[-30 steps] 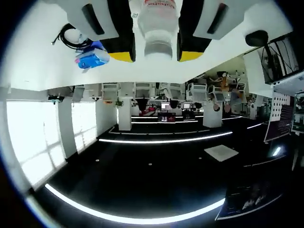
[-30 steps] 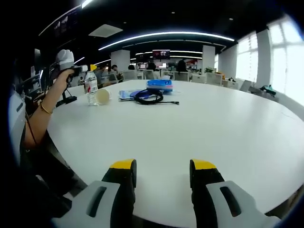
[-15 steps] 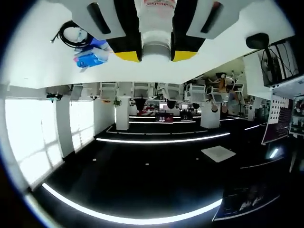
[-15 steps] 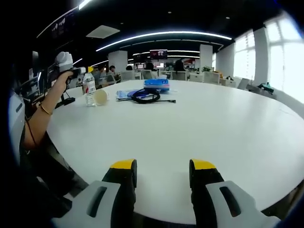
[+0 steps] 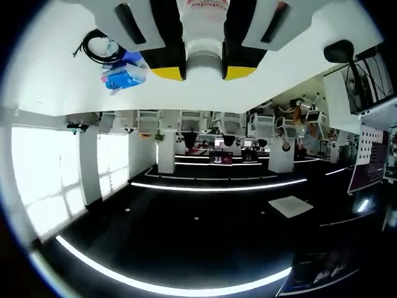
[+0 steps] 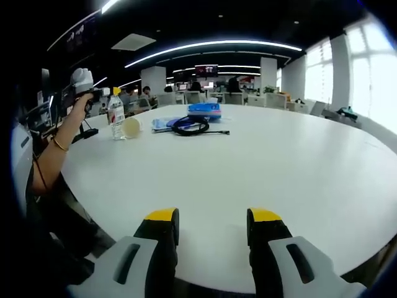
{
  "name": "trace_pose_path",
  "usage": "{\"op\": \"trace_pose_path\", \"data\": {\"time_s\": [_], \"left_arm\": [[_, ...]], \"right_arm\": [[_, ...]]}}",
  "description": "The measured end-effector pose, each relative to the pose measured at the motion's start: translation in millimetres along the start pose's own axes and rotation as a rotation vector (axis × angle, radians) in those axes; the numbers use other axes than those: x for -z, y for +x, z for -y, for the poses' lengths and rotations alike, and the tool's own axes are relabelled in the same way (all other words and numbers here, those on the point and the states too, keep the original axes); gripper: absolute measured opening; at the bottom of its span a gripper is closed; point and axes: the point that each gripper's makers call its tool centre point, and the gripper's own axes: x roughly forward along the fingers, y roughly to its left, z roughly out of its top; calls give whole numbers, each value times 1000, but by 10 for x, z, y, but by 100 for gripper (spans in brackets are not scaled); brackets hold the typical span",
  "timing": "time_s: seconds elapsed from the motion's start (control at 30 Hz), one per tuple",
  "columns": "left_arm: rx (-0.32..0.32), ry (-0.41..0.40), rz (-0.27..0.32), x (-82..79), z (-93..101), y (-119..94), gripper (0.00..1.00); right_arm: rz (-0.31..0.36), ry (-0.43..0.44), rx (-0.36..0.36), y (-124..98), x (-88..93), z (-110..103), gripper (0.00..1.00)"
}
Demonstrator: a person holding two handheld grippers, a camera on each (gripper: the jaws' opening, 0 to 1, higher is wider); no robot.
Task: Arrange the tabletop items into an orderly group along one side of the table until the central work area is clear of visible clutter.
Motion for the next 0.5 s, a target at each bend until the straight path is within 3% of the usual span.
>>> {"op": "trace_pose_path", "data": {"time_s": [0.5], "left_arm": [[21,9,-23,-38,-157,78,20]], "right_arm": [[-11,-8,0,47,-29,-36,41]]}}
